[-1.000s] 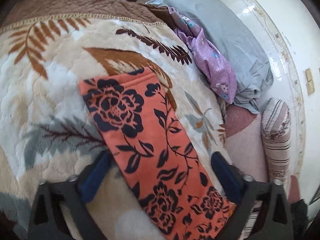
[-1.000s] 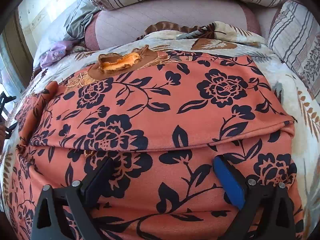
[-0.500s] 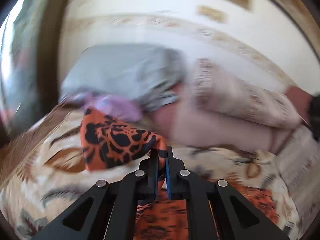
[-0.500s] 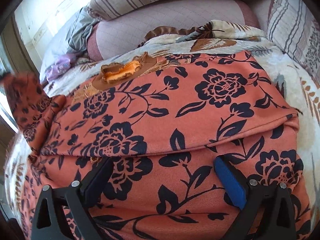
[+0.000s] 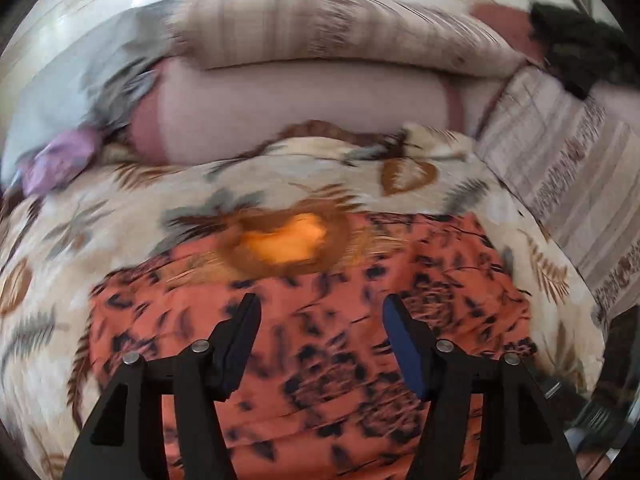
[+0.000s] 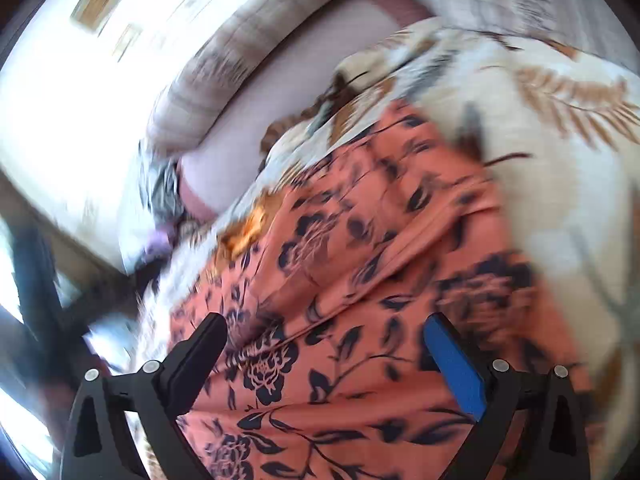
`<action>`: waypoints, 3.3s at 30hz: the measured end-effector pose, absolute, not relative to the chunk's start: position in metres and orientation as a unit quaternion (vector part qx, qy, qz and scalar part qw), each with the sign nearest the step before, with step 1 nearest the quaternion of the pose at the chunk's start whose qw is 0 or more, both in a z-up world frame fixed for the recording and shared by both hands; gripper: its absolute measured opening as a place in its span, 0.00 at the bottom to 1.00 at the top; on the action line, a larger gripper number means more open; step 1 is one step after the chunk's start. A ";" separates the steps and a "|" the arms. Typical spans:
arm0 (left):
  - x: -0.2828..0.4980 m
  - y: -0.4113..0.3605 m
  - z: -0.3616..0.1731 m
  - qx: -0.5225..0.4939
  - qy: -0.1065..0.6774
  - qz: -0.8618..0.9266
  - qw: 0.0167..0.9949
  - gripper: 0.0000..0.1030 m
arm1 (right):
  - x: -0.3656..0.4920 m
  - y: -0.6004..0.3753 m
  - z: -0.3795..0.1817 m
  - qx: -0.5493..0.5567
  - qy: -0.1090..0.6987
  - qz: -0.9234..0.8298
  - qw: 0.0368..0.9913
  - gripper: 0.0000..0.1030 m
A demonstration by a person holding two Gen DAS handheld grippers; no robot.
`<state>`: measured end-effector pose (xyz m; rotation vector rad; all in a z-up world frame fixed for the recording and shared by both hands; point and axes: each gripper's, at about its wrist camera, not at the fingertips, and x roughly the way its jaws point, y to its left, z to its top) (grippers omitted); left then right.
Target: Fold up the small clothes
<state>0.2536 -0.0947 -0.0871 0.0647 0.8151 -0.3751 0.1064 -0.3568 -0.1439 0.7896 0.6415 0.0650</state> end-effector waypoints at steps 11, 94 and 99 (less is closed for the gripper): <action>0.246 0.069 -0.160 -0.113 0.420 -0.041 0.899 0.76 | 0.179 -0.389 -0.140 0.466 0.374 0.005 0.802 0.93; 0.119 0.125 -0.123 -0.112 0.396 -0.013 0.911 0.90 | -0.047 -0.386 -0.153 0.288 0.537 -0.099 0.787 0.69; 0.055 0.142 -0.125 -0.139 0.420 -0.012 0.897 0.90 | -0.081 -0.392 -0.126 0.287 0.479 -0.056 0.828 0.75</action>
